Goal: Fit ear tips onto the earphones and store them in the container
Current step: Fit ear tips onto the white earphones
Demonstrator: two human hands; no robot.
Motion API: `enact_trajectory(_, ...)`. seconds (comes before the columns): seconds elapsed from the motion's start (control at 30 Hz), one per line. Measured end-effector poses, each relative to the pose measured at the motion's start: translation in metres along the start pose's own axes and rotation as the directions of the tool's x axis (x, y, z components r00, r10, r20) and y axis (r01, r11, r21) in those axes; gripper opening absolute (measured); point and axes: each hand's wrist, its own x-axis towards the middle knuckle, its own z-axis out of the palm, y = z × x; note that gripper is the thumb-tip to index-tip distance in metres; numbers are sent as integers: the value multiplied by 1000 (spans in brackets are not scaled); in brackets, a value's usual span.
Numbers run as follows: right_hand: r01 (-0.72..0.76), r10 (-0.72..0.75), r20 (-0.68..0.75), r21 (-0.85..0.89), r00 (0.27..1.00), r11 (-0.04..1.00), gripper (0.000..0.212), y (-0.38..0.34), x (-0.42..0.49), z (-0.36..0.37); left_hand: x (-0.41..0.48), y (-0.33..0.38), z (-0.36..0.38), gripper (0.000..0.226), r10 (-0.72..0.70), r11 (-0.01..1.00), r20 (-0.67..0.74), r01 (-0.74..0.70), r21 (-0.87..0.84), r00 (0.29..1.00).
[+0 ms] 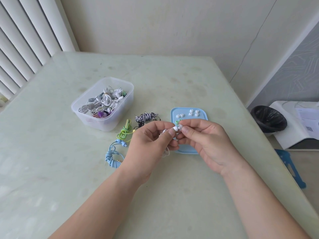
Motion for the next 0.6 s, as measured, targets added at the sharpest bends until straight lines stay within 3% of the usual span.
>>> enact_trajectory(0.27, 15, -13, 41, -38, 999, 999, 17, 2, 1, -3, -1, 0, -1, 9, 32, 999, 18, -33, 34, 999)
enact_trajectory(0.47, -106, 97, 144, 61, 985, 992, 15, -2, 1, -7, -1, -1, 0, 10, 12, 1000, 42, -13, 28, 999)
enact_trajectory(0.6, -131, 120, 118, 89, 986, 987, 15, -4, 1, -9, -2, 0, 1, 10, 12, 999, 28, -13, 34, 1000)
